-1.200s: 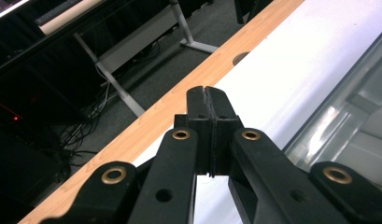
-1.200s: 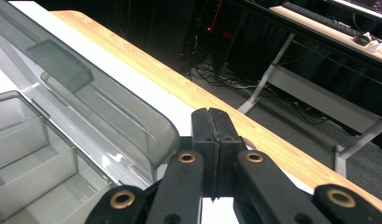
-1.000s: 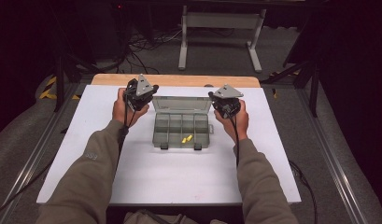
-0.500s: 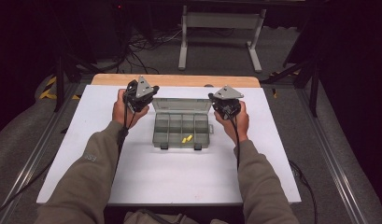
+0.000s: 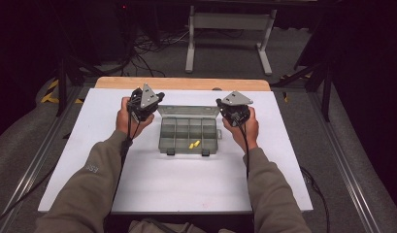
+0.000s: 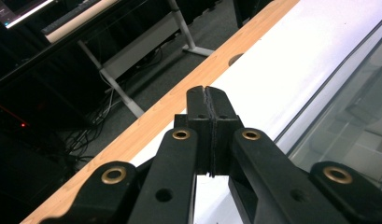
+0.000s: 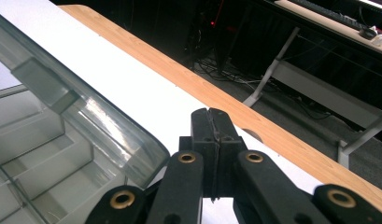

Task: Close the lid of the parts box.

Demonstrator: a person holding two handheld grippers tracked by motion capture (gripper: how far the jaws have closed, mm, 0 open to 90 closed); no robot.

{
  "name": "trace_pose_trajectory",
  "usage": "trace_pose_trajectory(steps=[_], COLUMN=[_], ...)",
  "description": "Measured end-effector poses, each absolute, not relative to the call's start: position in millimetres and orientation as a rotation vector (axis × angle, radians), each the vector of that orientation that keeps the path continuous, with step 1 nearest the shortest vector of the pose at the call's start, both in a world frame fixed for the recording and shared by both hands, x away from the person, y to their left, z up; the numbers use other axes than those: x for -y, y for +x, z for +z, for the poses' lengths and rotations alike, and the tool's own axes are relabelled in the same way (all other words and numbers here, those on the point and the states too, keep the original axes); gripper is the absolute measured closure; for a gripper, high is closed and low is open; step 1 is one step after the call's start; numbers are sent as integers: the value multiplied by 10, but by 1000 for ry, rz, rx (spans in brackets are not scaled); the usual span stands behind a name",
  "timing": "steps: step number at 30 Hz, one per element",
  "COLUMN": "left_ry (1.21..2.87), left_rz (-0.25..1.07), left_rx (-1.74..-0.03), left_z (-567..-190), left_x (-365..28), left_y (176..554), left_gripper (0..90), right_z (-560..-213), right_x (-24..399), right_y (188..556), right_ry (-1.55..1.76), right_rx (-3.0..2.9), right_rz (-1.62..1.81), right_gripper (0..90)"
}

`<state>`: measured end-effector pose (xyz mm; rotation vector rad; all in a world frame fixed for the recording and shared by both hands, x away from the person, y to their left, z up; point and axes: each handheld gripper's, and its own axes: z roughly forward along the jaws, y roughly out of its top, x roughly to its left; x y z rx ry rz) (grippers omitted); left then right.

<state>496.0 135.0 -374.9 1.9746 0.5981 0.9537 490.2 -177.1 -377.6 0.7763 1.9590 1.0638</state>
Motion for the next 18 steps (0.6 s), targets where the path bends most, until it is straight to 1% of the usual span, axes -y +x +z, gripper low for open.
trace_pose_trajectory(steps=[18], left_ry=[1944], left_rz=[906], left_rx=[-618], left_z=[-3833], left_x=[-1374], left_y=[4871], left_gripper=[897], right_z=[-3821], right_x=[1764], right_y=[4827], right_ry=[814], right_rx=[-1957], right_rz=[1058], right_gripper=[900])
